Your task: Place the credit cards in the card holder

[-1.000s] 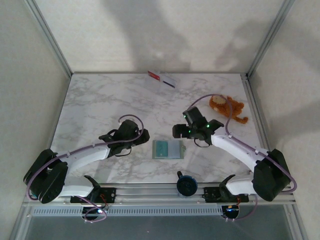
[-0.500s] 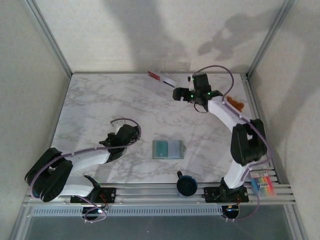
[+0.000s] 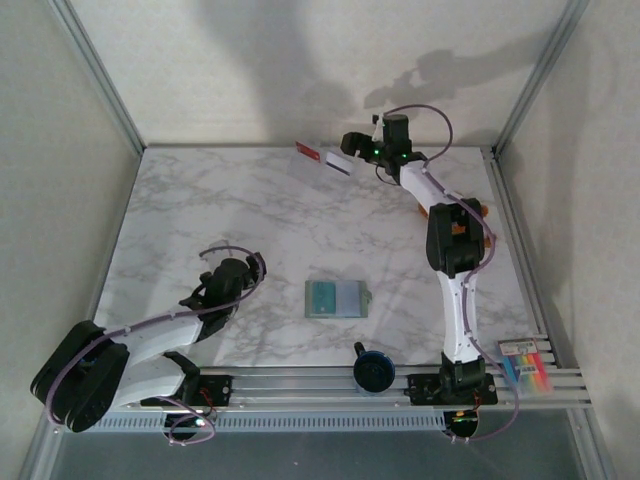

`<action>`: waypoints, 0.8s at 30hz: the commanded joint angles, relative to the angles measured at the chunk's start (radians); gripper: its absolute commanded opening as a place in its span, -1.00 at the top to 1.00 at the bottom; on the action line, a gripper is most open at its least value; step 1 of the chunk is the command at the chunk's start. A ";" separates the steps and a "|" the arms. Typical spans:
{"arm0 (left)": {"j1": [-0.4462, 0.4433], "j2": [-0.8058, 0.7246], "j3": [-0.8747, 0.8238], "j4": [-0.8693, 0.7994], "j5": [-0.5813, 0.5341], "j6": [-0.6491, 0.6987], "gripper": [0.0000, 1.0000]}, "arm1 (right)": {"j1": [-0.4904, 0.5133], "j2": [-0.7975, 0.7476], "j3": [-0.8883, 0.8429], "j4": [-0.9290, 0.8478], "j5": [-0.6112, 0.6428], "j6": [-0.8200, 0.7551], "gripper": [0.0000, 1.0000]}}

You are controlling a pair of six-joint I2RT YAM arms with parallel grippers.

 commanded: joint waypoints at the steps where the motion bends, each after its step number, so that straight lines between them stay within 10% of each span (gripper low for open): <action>1: 0.010 -0.006 -0.011 0.024 0.012 -0.001 -0.99 | -0.008 0.096 0.158 -0.061 -0.027 -0.005 -0.71; 24: 0.013 0.077 0.044 -0.012 0.023 -0.001 -0.99 | 0.064 -0.053 -0.129 0.013 -0.378 -0.033 -0.19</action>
